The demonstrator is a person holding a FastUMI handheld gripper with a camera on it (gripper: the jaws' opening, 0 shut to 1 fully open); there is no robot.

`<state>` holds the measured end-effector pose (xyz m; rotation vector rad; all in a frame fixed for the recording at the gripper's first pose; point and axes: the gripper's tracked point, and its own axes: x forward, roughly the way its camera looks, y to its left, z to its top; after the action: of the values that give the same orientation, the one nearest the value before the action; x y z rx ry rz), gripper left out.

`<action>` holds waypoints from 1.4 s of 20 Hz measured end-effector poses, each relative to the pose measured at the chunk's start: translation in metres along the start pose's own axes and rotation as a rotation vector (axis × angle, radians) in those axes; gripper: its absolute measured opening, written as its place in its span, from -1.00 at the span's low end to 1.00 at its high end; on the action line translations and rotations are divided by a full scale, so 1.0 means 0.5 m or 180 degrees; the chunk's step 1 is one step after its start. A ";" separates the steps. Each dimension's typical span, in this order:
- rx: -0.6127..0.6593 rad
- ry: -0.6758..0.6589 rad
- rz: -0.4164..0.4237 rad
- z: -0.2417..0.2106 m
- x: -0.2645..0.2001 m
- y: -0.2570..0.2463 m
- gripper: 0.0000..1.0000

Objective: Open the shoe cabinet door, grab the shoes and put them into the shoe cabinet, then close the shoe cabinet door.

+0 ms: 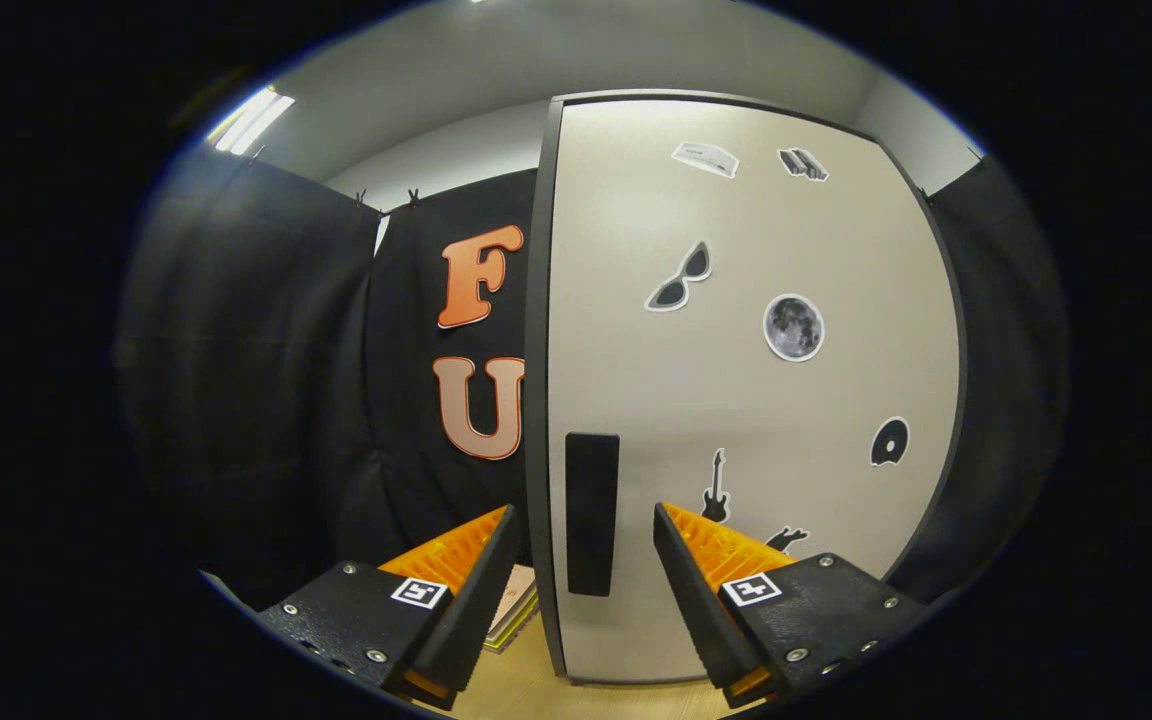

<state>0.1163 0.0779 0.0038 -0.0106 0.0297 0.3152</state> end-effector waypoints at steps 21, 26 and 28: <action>-0.0144 0.0010 -0.0926 0.023 -0.484 -0.101 0.73; -0.0106 0.0029 -0.0946 0.016 -0.511 -0.102 0.73; -0.0110 0.0031 -0.0955 0.012 -0.519 -0.100 0.73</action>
<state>-0.1145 -0.0500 0.0182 -0.0504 0.0318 0.0156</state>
